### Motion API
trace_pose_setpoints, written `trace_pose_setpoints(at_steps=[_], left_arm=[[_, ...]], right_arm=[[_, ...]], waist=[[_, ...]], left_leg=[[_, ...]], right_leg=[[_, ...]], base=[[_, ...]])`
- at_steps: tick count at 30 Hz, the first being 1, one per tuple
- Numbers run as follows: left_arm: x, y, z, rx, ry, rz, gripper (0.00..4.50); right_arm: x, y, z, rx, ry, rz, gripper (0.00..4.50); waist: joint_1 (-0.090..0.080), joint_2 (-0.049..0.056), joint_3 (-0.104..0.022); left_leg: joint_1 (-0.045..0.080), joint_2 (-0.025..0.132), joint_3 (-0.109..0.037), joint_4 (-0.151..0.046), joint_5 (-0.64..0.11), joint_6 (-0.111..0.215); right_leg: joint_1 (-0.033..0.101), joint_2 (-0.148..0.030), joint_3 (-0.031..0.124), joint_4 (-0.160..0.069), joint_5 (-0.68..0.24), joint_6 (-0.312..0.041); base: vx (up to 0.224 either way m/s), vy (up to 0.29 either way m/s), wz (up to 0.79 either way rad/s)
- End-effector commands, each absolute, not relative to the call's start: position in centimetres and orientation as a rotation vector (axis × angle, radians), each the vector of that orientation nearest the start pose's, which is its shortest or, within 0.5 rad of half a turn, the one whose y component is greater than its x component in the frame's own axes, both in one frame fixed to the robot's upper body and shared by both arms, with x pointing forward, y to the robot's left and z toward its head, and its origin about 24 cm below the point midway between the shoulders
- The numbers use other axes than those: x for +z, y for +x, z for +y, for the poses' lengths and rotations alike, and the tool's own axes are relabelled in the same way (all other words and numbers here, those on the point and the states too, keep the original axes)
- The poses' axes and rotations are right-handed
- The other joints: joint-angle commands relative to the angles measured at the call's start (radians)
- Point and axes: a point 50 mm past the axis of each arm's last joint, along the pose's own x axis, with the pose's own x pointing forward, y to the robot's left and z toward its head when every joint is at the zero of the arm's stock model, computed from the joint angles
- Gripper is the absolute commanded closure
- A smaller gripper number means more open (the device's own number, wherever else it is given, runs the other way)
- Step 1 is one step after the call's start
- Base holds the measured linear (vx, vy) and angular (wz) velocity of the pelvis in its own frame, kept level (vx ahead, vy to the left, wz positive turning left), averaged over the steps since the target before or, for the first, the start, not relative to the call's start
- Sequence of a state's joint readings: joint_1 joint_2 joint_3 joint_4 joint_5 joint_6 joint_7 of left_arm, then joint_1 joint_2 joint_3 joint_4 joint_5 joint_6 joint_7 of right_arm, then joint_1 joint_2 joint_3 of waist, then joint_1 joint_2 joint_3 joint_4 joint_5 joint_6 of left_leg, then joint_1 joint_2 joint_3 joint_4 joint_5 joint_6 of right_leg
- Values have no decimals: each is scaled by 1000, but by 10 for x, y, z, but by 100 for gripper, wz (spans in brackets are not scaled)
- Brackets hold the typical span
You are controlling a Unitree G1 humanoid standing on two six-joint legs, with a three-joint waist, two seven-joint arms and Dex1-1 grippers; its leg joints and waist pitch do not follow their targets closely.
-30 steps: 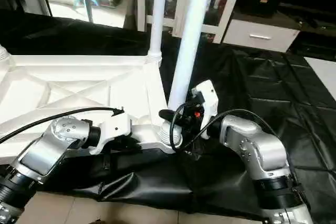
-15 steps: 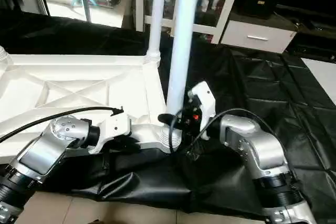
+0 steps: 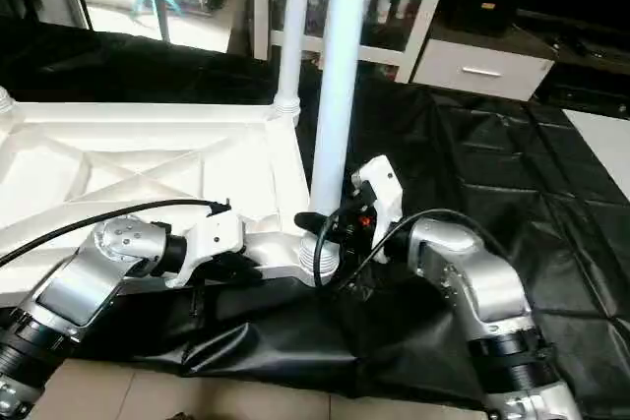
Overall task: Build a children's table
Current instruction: Insert table leg to table base
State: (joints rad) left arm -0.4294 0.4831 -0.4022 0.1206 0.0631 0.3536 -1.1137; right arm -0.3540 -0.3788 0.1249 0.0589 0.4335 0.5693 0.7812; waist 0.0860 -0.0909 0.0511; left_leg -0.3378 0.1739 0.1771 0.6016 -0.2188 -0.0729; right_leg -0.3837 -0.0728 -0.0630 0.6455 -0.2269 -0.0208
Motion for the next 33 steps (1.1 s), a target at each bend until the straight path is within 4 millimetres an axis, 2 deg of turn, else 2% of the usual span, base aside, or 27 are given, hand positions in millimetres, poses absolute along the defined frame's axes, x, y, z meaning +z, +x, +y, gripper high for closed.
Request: trace_pose_setpoints(at_steps=[1,5,9,16,22,27,31,33], left_arm=[[61,280,120,-1332,527,465,445],[61,281,121,-1331,528,466,445],[61,281,121,-1325,527,464,445],[62,283,122,-1319,522,464,445],[63,285,123,-1312,518,462,445],[63,286,123,-1308,517,461,445],[63,286,124,-1305,518,462,445],[63,286,124,-1305,518,463,445]], right_arm=[[65,288,-143,920,102,392,264],[62,287,-146,905,114,395,264],[57,283,-151,879,183,395,264],[50,277,-157,843,280,381,264],[37,264,-161,807,344,357,264],[30,253,-160,800,330,315,264],[27,247,-159,806,248,283,264],[26,245,-160,812,220,284,264]], waist=[[0,-2,-45],[-1,-2,-45],[-1,-5,-46],[1,-2,-47],[1,-1,-45],[2,2,-45],[2,3,-42],[1,3,-42]], left_leg=[[-3,61,-20,-78,-101,13],[-2,62,-22,-80,-115,6],[-3,62,-22,-80,-108,11],[-4,63,-22,-80,-102,17],[-4,63,-23,-83,-125,13],[-4,64,-23,-85,-128,17],[-4,65,-25,-88,-171,10],[-4,65,-26,-89,-173,8]], right_leg=[[35,-86,60,-92,-203,-158],[35,-86,60,-94,-223,-148],[35,-85,60,-92,-201,-151],[36,-86,61,-91,-182,-160],[35,-87,60,-97,-223,-152],[34,-87,60,-98,-210,-148],[31,-89,60,-106,-283,-135],[31,-88,61,-107,-290,-128]], base=[[0,0,0],[0,0,0],[0,0,0],[0,0,0],[0,0,0],[0,0,0],[0,0,0],[0,0,0]])
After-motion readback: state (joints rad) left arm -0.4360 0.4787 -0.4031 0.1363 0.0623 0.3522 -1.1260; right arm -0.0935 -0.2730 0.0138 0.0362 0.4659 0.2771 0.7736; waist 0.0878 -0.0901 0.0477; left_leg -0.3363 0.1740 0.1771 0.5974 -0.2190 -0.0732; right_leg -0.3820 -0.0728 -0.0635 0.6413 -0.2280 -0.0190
